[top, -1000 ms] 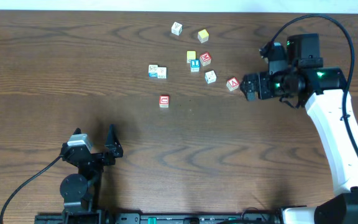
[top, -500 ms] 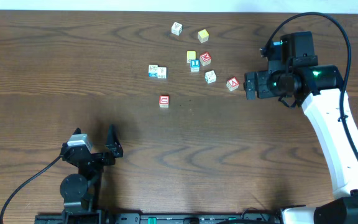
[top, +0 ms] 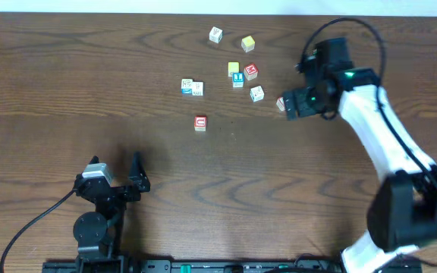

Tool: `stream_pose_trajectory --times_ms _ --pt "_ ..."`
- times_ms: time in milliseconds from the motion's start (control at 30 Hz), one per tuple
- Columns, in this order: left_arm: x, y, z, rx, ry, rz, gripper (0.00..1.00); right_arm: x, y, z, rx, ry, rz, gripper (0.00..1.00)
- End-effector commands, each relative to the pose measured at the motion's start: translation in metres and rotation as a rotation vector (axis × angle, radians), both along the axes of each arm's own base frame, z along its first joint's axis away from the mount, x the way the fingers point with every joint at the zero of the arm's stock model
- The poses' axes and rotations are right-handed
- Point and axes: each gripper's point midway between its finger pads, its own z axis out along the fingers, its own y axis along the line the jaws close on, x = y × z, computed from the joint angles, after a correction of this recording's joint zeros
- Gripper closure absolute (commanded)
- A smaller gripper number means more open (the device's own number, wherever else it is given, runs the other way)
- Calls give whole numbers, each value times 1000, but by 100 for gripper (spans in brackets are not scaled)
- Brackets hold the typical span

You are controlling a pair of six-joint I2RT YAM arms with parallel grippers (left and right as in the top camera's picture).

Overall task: Lift 4 blocks
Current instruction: 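Reach the right gripper forward over the red A block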

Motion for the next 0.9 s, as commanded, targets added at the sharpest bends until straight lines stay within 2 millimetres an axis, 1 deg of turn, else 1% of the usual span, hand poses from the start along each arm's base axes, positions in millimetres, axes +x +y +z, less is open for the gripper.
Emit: stream_pose_trajectory --times_ms 0,67,167,300,400,567,633,733,867 --pt "0 -1 -16 4 44 -8 2 5 19 -8 -16 -14 137 1" --pt "0 -1 -16 4 44 -8 2 10 24 -14 -20 -25 162 1" --pt "0 -1 -16 4 44 -8 2 19 27 -18 -23 -51 185 1" --pt "0 -1 -16 4 44 -8 2 28 29 -17 -38 -96 239 1" --pt "0 -1 -16 4 44 -8 2 36 29 -15 -39 -126 244 5" --pt "0 -1 -16 4 44 -8 2 50 25 -19 -35 -163 227 1" --pt "0 -1 -16 4 44 -8 2 53 25 -25 -36 -162 225 1" --pt "0 -1 -16 4 44 -8 2 57 26 -40 -38 -146 225 1" --pt "0 -1 -16 4 44 -8 2 62 27 -59 -38 -109 219 8"
